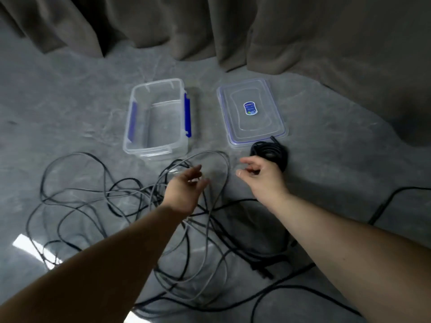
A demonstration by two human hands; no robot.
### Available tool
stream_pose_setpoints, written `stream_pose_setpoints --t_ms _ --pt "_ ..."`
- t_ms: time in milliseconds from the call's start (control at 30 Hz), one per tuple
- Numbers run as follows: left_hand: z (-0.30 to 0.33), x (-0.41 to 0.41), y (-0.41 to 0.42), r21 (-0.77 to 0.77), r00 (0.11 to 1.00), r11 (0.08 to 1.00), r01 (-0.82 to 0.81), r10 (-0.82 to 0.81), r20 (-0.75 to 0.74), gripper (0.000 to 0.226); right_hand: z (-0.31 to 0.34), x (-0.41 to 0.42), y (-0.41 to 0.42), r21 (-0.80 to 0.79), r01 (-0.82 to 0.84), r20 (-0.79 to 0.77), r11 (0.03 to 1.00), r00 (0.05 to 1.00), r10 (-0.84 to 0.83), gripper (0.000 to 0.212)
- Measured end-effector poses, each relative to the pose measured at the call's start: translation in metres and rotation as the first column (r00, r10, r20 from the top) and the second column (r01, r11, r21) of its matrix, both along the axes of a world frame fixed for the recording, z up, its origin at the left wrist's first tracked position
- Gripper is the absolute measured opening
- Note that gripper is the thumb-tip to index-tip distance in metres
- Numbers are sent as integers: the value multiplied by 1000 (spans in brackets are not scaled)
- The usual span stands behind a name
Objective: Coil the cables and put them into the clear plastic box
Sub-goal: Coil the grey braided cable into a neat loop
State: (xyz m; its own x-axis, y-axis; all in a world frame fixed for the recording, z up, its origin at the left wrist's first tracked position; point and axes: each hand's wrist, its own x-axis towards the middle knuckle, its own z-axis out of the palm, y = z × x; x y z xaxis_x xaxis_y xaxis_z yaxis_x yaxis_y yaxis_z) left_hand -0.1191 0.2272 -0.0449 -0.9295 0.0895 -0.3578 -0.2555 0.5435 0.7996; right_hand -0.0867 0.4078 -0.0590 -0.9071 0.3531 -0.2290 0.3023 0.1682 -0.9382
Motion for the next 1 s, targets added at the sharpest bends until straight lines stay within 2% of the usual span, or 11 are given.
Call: stream_pose_setpoints --t_ms 167,367,467,567,633,700,767,833,900,933,1000 --pt "14 -5 -84 -284 989 958 39 -78 -125 42 4 2 -47 -76 -38 103 996 994 46 29" --pt "7 -2 -144 -343 983 936 81 -133 -130 42 15 10 -86 -43 -168 231 985 957 173 37" --pt "9 7 -144 -283 979 948 145 -178 -95 40 43 27 -85 14 -127 249 992 961 120 33" --pt "13 23 -130 -133 978 972 193 -201 -50 36 65 55 -75 62 -22 263 998 965 5 26" --pt "11 41 -123 -4 980 980 201 -201 3 31 66 77 -76 84 39 313 996 948 -64 23" --pt "5 58 -116 61 966 966 252 -254 35 26 52 96 -79 109 101 327 989 936 -132 21" --pt "-6 69 -111 43 938 938 343 -345 31 22 31 111 -87 134 4 381 991 923 -55 19" --pt "-14 72 -104 -2 915 915 402 -402 8 18 13 122 -92 153 -209 453 966 883 119 29" --pt "-11 75 -97 -28 903 903 429 -429 -1 14 4 131 -97 229 -418 485 879 832 269 40" --pt "-4 78 -93 -26 895 895 446 -446 -2 10 2 134 -99 306 -475 487 825 823 293 41" --pt "6 87 -86 34 873 873 487 -487 19 8 5 139 -101 468 -539 491 700 817 301 30"
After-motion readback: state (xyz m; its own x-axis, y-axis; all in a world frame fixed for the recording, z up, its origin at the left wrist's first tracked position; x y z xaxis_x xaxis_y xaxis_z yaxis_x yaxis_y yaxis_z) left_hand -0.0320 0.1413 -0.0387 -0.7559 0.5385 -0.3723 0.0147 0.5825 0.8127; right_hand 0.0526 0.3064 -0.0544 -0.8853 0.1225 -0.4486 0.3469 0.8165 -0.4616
